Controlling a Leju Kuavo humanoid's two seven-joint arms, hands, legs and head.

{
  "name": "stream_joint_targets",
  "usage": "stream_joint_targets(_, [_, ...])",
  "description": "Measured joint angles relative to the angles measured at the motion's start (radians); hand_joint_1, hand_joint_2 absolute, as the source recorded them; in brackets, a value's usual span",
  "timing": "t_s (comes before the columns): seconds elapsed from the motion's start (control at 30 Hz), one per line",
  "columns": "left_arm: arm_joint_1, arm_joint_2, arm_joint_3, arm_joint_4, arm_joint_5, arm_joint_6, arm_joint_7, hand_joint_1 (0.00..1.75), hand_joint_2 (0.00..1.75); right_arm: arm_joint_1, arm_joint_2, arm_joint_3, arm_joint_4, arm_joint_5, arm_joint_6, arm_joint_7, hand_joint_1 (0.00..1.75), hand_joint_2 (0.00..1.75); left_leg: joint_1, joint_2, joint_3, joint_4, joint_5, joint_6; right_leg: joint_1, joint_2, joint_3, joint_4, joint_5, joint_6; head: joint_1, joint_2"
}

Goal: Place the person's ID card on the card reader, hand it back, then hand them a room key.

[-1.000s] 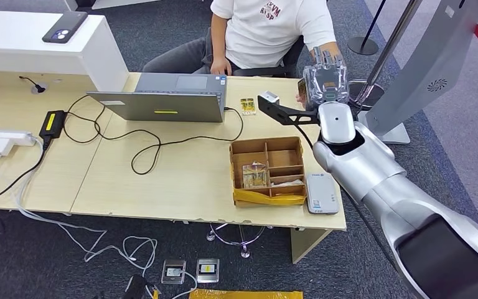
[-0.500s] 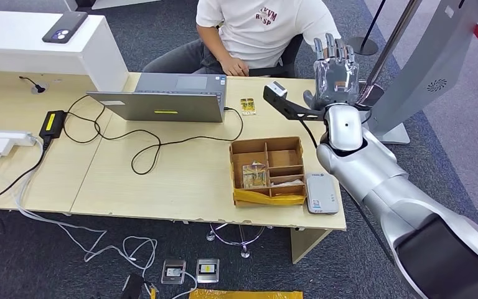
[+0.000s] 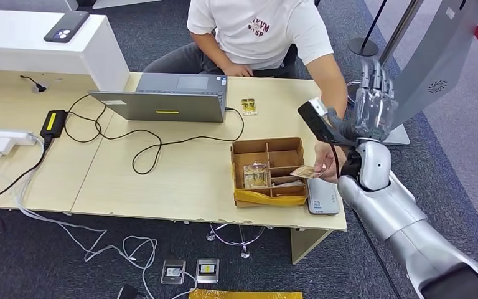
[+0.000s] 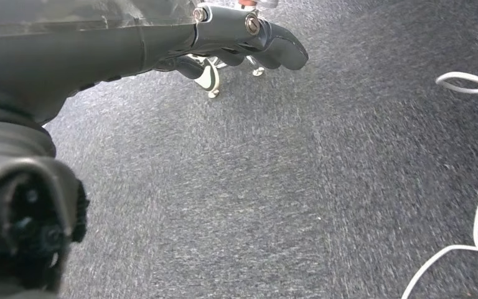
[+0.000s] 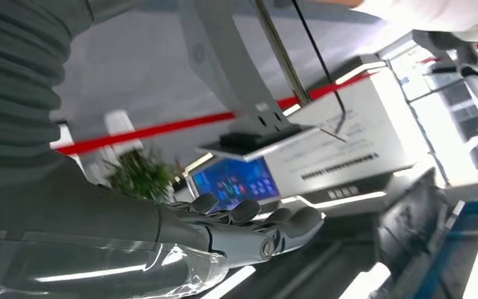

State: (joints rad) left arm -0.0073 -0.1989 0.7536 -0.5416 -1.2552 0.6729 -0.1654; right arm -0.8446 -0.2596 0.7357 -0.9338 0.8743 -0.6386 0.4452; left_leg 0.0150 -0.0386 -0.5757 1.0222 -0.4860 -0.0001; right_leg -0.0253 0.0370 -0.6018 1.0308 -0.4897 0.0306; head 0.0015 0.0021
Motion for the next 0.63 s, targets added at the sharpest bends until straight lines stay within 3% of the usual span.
stream_joint_targets(0.13, [-0.002,-0.011,0.057,-0.009,-0.019,0.0,-0.002,0.0,0.0,0.185,-0.054,-0.18,-0.142,-0.023,0.0,-0.042,0.0,1.75,0.0,0.0,0.001,0.0,0.0,0.0,0.0,-0.001,0.001,-0.001,0.0,0.0,0.0,0.0])
stream_joint_targets(0.3, [-0.011,-0.028,0.149,-0.014,-0.063,0.0,-0.014,0.0,0.0,0.425,-0.054,-0.583,-0.224,-0.208,0.0,-0.395,0.0,1.75,0.0,-0.008,-0.002,0.0,-0.001,0.001,0.0,-0.008,0.002,-0.001,-0.001,0.0,0.0,0.0])
stream_joint_targets(0.4, [-0.016,-0.034,0.197,-0.014,-0.079,0.0,-0.023,0.0,0.0,0.48,-0.041,-0.816,-0.206,-0.244,0.0,-0.524,0.0,1.75,0.0,-0.007,-0.001,0.0,-0.001,0.001,0.0,-0.006,0.001,-0.002,-0.001,0.0,0.0,0.0])
stream_joint_targets(0.63, [-0.04,-0.048,0.28,-0.014,-0.108,0.0,-0.039,0.0,0.0,0.537,0.011,-1.276,-0.06,-0.082,0.0,-0.603,0.0,1.75,-0.001,-0.001,0.0,0.0,-0.001,0.001,0.0,-0.001,-0.002,-0.002,-0.001,0.0,0.0,0.0])
